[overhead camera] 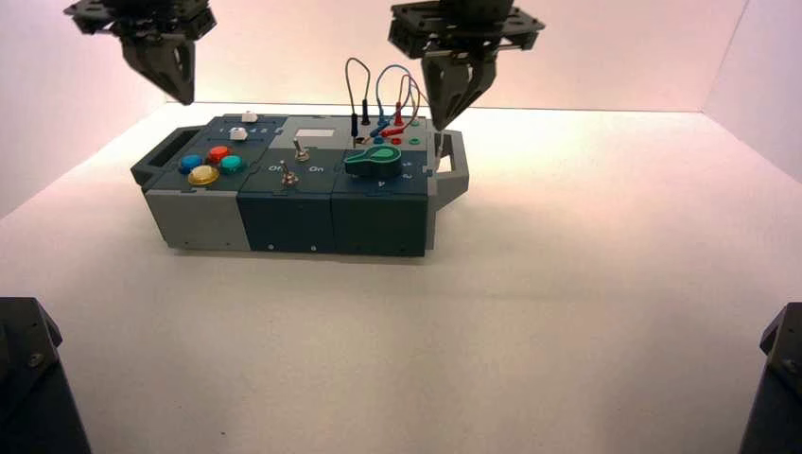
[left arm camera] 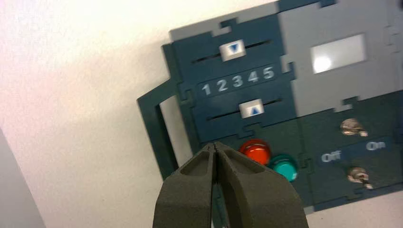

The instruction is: Move the box to the left.

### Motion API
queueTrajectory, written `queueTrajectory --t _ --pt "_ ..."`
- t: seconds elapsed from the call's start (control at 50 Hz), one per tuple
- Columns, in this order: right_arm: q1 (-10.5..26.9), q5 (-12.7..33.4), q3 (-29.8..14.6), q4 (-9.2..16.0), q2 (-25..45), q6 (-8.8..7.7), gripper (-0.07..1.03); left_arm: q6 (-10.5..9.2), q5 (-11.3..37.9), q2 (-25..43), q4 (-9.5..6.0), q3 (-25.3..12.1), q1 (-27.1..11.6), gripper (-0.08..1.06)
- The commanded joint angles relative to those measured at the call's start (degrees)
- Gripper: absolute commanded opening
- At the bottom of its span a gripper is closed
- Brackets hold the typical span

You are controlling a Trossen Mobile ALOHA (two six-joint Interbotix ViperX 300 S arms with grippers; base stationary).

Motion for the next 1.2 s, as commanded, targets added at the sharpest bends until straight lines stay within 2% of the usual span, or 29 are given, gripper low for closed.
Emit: queueTrajectory --t 0.02,0.16,0.22,0.24,0.3,0.38,0.54,0.78,1.2 --pt "-0.2 0.9 0.2 -0.5 -4.4 -0.18 -0.02 -0.09 0.0 -2.8 -0.62 -1.4 -0.4 -0.03" --pt "-0.7 1.5 1.7 -0.5 -8.5 -0.18 -0.02 -0.09 -0.4 -4.9 -2.02 -1.5 -1.4 -0.03" --pt "-0.8 1.5 1.8 -0.5 -8.8 -0.18 -0.02 -0.09 -0.6 -5.0 -2.02 -1.5 -1.5 -0.03" --pt "-2.1 2.2 2.6 -0.5 -12.3 -0.44 -0.02 0.0 -2.4 -6.8 -2.2 -1.0 -2.7 -0.03" --pt "-2.6 3.0 3.2 -0.4 -14.0 -1.32 -0.02 0.18 -2.3 -7.5 -2.29 -0.7 -3.3 -0.03" --pt "-3.0 4.8 3.9 0.1 -17.4 -3.43 -0.02 0.18 -2.0 -8.5 -2.2 -0.4 -4.0 -0.03" --pt "-3.1 6.0 5.1 0.3 -23.2 -5.27 -0.02 0.18 -1.6 -9.8 -2.29 0.0 -4.1 -0.03" --pt "-3.2 7.4 6.9 0.3 -27.6 -5.63 -0.02 0.18 -1.9 -10.6 -2.29 1.4 -4.1 -0.03" --pt "-3.2 7.1 8.8 0.3 -27.9 -6.06 -0.02 0.18 -2.3 -10.5 -2.37 1.4 -4.5 -0.03"
